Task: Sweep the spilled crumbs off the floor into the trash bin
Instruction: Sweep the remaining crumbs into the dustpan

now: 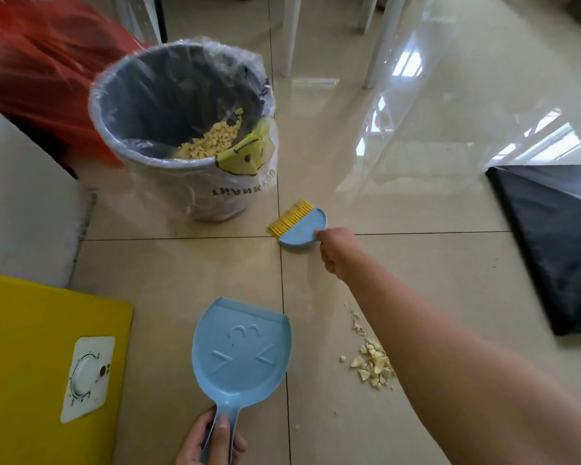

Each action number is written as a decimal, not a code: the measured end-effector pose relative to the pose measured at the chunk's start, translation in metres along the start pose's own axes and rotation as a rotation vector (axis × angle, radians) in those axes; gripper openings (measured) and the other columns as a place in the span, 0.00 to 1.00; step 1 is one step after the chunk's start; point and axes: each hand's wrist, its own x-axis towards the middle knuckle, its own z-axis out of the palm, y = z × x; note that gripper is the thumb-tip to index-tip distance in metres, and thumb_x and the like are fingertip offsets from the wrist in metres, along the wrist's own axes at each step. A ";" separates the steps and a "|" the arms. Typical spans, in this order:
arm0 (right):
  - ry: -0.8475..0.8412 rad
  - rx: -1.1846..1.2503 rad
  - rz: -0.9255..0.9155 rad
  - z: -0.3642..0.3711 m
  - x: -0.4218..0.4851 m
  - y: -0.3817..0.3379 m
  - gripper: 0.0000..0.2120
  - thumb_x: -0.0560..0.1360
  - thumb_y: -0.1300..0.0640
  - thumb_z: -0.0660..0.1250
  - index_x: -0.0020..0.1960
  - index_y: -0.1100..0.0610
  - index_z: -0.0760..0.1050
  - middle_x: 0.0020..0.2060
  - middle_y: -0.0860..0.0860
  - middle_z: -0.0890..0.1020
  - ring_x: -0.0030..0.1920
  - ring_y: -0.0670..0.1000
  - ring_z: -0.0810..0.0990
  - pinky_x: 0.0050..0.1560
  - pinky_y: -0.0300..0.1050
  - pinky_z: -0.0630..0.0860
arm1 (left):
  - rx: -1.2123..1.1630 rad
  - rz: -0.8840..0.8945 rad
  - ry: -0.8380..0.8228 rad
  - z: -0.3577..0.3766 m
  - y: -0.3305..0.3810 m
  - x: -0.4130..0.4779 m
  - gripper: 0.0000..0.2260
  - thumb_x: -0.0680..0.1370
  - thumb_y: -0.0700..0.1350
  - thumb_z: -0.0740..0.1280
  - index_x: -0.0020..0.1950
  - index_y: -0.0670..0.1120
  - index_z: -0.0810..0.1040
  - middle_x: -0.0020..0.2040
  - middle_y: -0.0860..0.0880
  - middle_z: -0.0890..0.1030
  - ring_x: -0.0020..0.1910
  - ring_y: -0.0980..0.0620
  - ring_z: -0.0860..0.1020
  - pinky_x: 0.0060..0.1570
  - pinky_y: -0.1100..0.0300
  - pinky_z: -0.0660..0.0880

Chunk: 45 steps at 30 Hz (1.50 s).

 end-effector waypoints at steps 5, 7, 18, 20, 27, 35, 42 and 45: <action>0.028 0.042 0.067 -0.071 -0.052 0.077 0.13 0.81 0.58 0.62 0.37 0.55 0.68 0.23 0.49 0.63 0.20 0.46 0.58 0.23 0.38 0.52 | -0.148 -0.064 -0.016 0.006 0.007 0.005 0.10 0.82 0.32 0.64 0.44 0.36 0.82 0.23 0.41 0.74 0.17 0.51 0.67 0.18 0.69 0.63; 0.042 0.043 0.112 -0.097 -0.082 0.114 0.11 0.82 0.59 0.62 0.40 0.57 0.71 0.23 0.48 0.62 0.20 0.45 0.57 0.22 0.37 0.52 | -0.176 -0.070 -0.010 0.007 0.008 0.007 0.11 0.82 0.32 0.64 0.42 0.38 0.83 0.23 0.41 0.74 0.16 0.51 0.65 0.18 0.70 0.62; -0.106 0.071 -0.189 -0.020 -0.111 0.079 0.10 0.81 0.55 0.64 0.42 0.58 0.75 0.25 0.48 0.65 0.24 0.45 0.62 0.26 0.41 0.58 | -0.177 -0.065 0.075 -0.003 0.018 0.013 0.18 0.83 0.37 0.64 0.39 0.53 0.85 0.26 0.36 0.73 0.21 0.49 0.67 0.21 0.67 0.65; -0.149 0.005 -0.230 0.027 -0.088 0.047 0.11 0.81 0.53 0.63 0.46 0.59 0.79 0.25 0.48 0.69 0.25 0.46 0.65 0.26 0.41 0.61 | -0.201 -0.086 0.107 -0.006 0.021 0.016 0.15 0.83 0.39 0.65 0.42 0.53 0.85 0.24 0.42 0.74 0.20 0.50 0.68 0.20 0.68 0.66; -0.171 -0.074 -0.150 0.094 -0.036 0.007 0.15 0.80 0.55 0.62 0.55 0.67 0.79 0.28 0.52 0.70 0.26 0.49 0.66 0.26 0.43 0.62 | -0.180 -0.098 0.133 -0.007 0.026 0.017 0.08 0.83 0.39 0.65 0.45 0.41 0.81 0.24 0.43 0.74 0.20 0.58 0.73 0.23 0.72 0.73; 0.219 -0.244 -0.031 -0.066 -0.054 0.099 0.12 0.79 0.54 0.64 0.46 0.60 0.82 0.26 0.51 0.74 0.27 0.52 0.71 0.31 0.45 0.67 | -0.045 -0.032 0.099 -0.001 0.035 0.017 0.13 0.82 0.38 0.66 0.38 0.47 0.80 0.29 0.36 0.75 0.22 0.52 0.71 0.21 0.71 0.69; 0.207 -0.036 0.053 -0.093 -0.123 0.141 0.14 0.80 0.57 0.65 0.36 0.57 0.76 0.20 0.48 0.65 0.21 0.48 0.61 0.26 0.39 0.57 | -0.151 -0.059 0.122 0.003 0.040 0.018 0.08 0.82 0.35 0.64 0.48 0.33 0.81 0.21 0.46 0.72 0.20 0.55 0.70 0.21 0.70 0.69; 0.051 0.057 -0.102 -0.024 -0.131 0.101 0.12 0.80 0.57 0.65 0.38 0.58 0.75 0.20 0.46 0.65 0.21 0.45 0.62 0.25 0.38 0.58 | -0.168 -0.045 0.215 -0.009 0.044 0.027 0.09 0.82 0.37 0.65 0.46 0.36 0.81 0.21 0.46 0.72 0.17 0.54 0.68 0.19 0.70 0.65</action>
